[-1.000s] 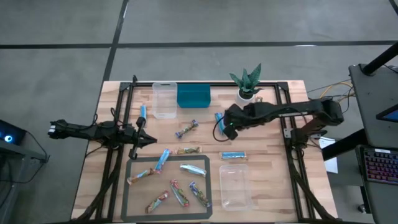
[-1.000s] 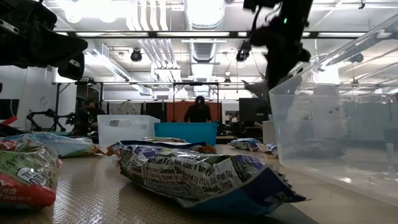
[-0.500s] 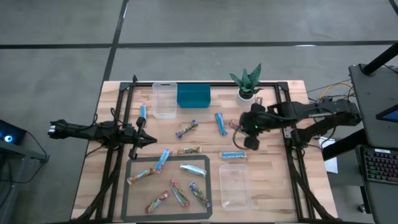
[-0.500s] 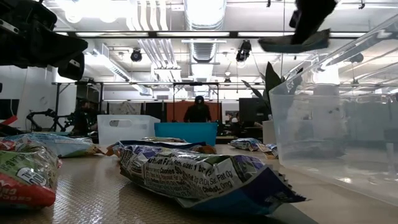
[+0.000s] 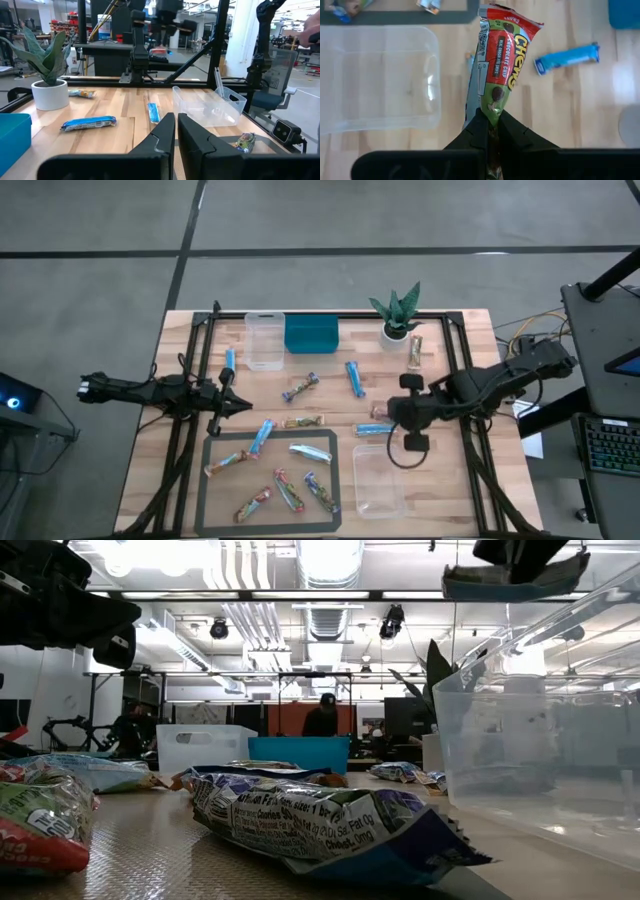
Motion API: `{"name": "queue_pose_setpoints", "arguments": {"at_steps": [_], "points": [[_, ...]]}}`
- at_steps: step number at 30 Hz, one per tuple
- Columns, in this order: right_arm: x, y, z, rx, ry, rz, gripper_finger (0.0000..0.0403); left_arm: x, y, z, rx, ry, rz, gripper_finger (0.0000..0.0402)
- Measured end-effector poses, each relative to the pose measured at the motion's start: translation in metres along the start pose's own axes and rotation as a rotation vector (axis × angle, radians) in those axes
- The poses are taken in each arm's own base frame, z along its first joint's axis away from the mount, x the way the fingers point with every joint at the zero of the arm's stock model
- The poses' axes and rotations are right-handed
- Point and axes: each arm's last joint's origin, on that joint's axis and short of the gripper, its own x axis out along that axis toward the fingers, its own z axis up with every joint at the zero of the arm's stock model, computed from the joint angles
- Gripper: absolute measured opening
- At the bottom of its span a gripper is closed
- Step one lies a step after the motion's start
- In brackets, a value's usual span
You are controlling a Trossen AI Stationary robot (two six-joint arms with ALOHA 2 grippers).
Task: Pick and place Granola Bars by type
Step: Put the red granola bar into the bottom transparent bin
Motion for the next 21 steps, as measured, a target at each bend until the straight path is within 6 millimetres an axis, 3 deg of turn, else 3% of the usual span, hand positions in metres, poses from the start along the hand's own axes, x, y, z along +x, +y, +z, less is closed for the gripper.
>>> {"name": "queue_pose_setpoints", "arguments": {"at_steps": [8, 21], "points": [[0.031, 0.027, 0.015, -0.073, 0.051, -0.031, 0.0008, 0.0, 0.0, 0.0, 0.0, 0.0, 0.0, 0.0005], [0.083, 0.066, 0.02, -0.111, 0.11, -0.024, 0.0008, 0.0, 0.0, 0.0, 0.0, 0.0, 0.0, 0.0005]]}}
